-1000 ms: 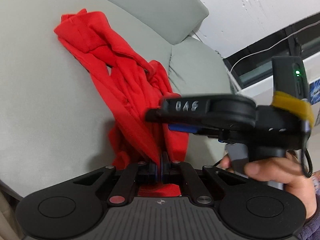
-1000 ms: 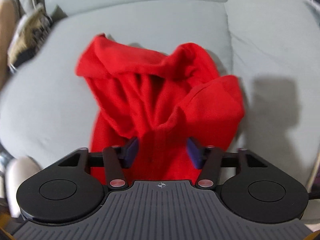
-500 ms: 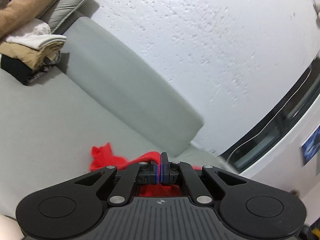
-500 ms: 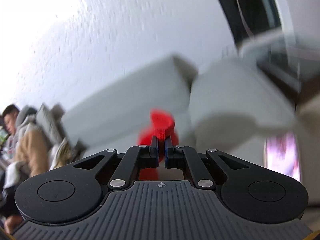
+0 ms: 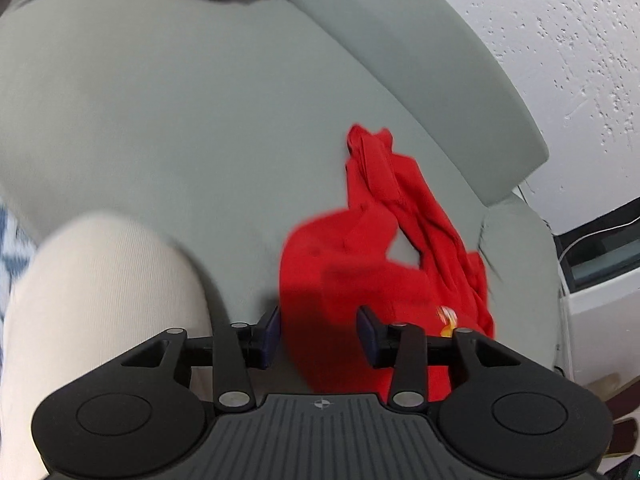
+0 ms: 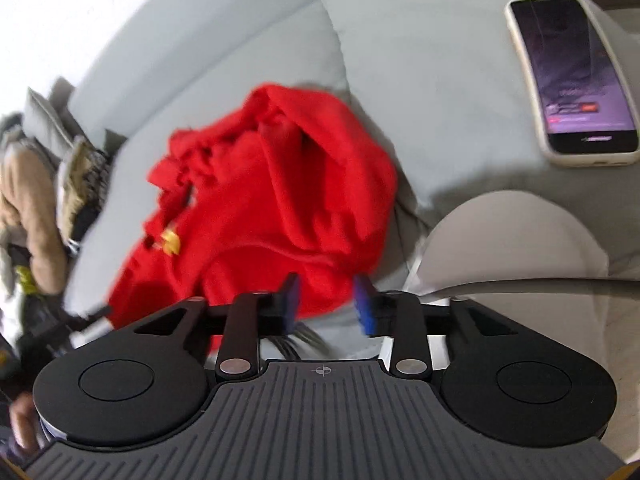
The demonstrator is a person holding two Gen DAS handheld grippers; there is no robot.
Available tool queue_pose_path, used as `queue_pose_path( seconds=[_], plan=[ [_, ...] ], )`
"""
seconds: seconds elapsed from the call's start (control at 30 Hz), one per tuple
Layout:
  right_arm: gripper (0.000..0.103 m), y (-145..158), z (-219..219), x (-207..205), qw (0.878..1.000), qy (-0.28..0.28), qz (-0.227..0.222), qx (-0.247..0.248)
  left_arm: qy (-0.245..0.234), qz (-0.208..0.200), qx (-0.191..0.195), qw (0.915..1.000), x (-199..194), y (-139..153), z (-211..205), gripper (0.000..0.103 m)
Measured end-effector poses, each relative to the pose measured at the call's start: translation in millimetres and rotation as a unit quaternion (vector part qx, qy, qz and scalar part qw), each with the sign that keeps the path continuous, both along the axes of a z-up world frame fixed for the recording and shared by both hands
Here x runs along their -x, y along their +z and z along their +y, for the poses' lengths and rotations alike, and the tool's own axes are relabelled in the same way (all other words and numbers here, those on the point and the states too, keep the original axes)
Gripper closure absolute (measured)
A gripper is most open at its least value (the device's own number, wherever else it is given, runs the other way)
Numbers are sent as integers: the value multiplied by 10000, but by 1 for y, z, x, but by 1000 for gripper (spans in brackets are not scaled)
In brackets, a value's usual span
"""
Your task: Fold clothes
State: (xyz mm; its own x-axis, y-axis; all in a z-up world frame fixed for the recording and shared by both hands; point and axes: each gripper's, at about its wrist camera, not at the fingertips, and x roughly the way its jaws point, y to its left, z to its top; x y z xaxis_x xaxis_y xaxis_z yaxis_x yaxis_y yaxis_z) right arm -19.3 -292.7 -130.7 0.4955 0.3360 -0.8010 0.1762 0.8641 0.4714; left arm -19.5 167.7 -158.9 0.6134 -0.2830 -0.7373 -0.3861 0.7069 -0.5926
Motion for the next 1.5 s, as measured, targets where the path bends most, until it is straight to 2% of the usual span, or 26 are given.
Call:
queue_pose_path(
  seconds=[0.13, 0.23, 0.37, 0.5, 0.57, 0.73, 0.8, 0.83, 0.87, 1.03, 1.13, 1.23, 1.33, 1.5],
  plan=[
    [60, 20, -19, 15, 9984, -319, -266, -387, -21, 150, 167, 9997, 21, -6, -16, 61],
    [56, 24, -24, 19, 9982, -364, -341, -337, 15, -10, 87, 10000, 18, -17, -36, 63],
    [56, 13, -23, 14, 9977, -375, -344, -442, -133, -423, -276, 9986, 8, -34, -44, 63],
    [56, 6, -22, 13, 9972, -314, -389, -551, -560, -727, -769, 9928, 6, -36, -60, 58],
    [56, 2, -21, 11, 9974, -299, -394, -528, -794, -818, -1049, 9879, 4, -37, -68, 58],
    [56, -7, -18, 9, 9978, -226, -345, -521, -1259, -977, -1865, 9694, 4, -43, -89, 54],
    [56, -10, -18, 7, 9982, -251, -352, -425, -1324, -899, -2005, 9665, 4, -42, -93, 57],
    [57, -11, -19, 6, 9982, -275, -361, -386, -1340, -841, -2040, 9661, 4, -40, -93, 75],
    [57, -12, -20, 6, 9983, -299, -370, -347, -1351, -768, -2022, 9669, 4, -37, -91, 100],
    [57, -17, -27, -3, 9981, -415, -404, -194, -1352, -531, -1557, 9771, 5, -8, -75, 100],
    [57, -23, -22, -14, 9992, -171, -345, 51, -1111, -580, -1185, 9850, 14, 19, -54, 100],
    [54, -30, -24, -24, 9986, -368, -337, -173, -818, -473, -1090, 9895, 26, 33, -33, 100],
    [53, -39, -27, -37, 9963, -520, -349, -582, -541, -375, -872, 9940, 29, 30, -16, 100],
    [62, -61, -15, -63, 9983, -433, -213, -323, -199, -116, -746, 9969, 18, 8, -7, 100]
  ],
)
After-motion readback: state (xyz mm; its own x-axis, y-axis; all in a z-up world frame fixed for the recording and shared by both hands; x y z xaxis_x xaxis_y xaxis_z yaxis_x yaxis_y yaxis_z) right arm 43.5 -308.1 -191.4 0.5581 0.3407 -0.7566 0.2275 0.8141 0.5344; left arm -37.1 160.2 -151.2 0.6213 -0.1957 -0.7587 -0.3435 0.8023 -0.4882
